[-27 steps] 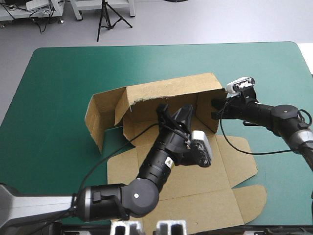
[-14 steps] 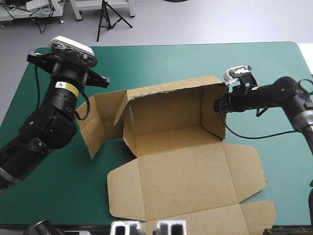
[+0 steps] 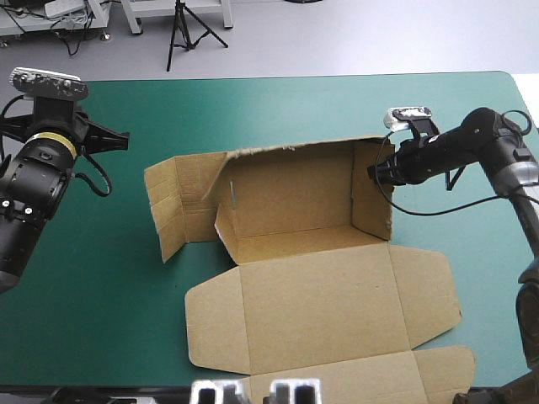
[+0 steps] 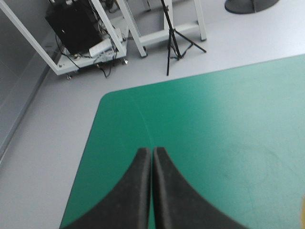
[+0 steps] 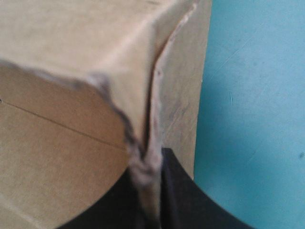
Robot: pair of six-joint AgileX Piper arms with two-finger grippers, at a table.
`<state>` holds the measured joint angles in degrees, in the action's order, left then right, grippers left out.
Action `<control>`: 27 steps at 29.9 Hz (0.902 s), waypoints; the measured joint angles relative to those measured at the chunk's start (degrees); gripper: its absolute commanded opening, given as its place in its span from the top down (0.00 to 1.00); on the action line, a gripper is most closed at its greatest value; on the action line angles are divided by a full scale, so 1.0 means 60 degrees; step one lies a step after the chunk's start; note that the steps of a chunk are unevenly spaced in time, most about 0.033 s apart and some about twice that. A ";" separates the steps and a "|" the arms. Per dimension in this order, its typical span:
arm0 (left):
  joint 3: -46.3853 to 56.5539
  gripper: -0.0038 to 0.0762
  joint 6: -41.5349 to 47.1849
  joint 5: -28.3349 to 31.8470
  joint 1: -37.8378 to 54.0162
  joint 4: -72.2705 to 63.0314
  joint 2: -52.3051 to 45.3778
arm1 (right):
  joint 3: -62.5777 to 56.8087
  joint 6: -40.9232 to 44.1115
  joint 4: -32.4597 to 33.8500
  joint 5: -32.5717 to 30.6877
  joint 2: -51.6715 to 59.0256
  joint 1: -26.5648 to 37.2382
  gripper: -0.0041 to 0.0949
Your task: Fold the box
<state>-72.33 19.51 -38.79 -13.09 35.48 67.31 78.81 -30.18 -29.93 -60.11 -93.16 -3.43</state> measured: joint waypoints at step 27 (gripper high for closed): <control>0.0000 0.95 -0.1646 -0.1279 0.0438 -0.2136 0.1060 | 0.3226 0.0434 0.2286 -0.0448 -0.2540 -0.1272 0.53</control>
<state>-72.33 9.63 -46.46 -10.46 22.66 73.66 98.17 -27.58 -16.22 -62.80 -108.39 -11.07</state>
